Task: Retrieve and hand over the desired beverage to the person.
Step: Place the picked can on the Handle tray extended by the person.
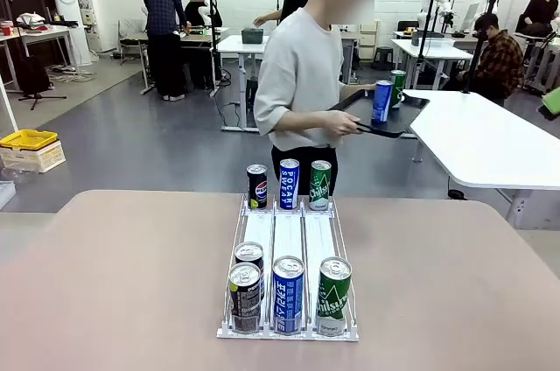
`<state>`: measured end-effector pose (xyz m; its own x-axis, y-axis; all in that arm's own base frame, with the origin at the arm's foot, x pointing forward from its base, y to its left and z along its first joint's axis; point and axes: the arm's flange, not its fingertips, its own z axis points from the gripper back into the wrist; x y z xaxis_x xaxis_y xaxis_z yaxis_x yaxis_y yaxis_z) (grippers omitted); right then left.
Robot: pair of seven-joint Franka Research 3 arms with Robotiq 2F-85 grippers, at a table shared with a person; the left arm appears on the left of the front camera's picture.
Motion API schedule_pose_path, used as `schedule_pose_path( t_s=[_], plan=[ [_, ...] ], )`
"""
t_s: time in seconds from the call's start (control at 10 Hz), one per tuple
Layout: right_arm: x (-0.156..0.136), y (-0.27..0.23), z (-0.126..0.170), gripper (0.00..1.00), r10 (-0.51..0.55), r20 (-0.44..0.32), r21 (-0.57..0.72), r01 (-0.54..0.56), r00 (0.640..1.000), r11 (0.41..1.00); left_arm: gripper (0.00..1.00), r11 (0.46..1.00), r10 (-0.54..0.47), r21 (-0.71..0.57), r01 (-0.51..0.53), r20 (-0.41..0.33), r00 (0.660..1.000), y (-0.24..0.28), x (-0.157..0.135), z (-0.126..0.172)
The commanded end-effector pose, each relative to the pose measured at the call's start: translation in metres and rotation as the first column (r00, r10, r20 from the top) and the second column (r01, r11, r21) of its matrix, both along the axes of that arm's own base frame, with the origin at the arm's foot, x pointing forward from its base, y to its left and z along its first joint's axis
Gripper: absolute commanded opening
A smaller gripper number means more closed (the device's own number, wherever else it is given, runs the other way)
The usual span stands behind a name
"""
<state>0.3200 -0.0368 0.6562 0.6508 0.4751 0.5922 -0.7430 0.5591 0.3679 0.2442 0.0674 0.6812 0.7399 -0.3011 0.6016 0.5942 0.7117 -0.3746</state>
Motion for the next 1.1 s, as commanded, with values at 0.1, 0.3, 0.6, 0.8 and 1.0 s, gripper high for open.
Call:
schedule_pose_path(
  t_s=[0.1, 0.3, 0.6, 0.8, 1.0],
  plan=[
    [-0.019, -0.01, -0.008, 1.0, -0.058, 0.052, 0.083, 0.054, 0.997, 0.995, 1.0, 1.0, -0.006, -0.006, 0.007, 0.013, 1.0, 0.0, 0.0, 0.0],
    [-0.035, -0.012, -0.002, 1.0, -0.102, 0.1, 0.103, 0.091, 0.99, 0.99, 1.0, 1.0, -0.006, -0.006, 0.007, 0.013, 1.0, 0.0, 0.0, 0.0],
    [-0.015, -0.016, -0.001, 1.0, -0.053, 0.028, 0.052, 0.052, 0.998, 0.997, 1.0, 1.0, -0.006, -0.006, 0.007, 0.013, 1.0, 0.0, 0.0, 0.0],
    [-0.015, -0.016, -0.001, 1.0, -0.053, 0.028, 0.052, 0.052, 0.998, 0.997, 1.0, 1.0, -0.006, -0.006, 0.007, 0.013, 1.0, 0.0, 0.0, 0.0],
    [-0.015, -0.016, -0.001, 1.0, -0.053, 0.028, 0.052, 0.052, 0.998, 0.997, 1.0, 1.0, -0.006, -0.006, 0.007, 0.013, 1.0, 0.0, 0.0, 0.0]
  ],
)
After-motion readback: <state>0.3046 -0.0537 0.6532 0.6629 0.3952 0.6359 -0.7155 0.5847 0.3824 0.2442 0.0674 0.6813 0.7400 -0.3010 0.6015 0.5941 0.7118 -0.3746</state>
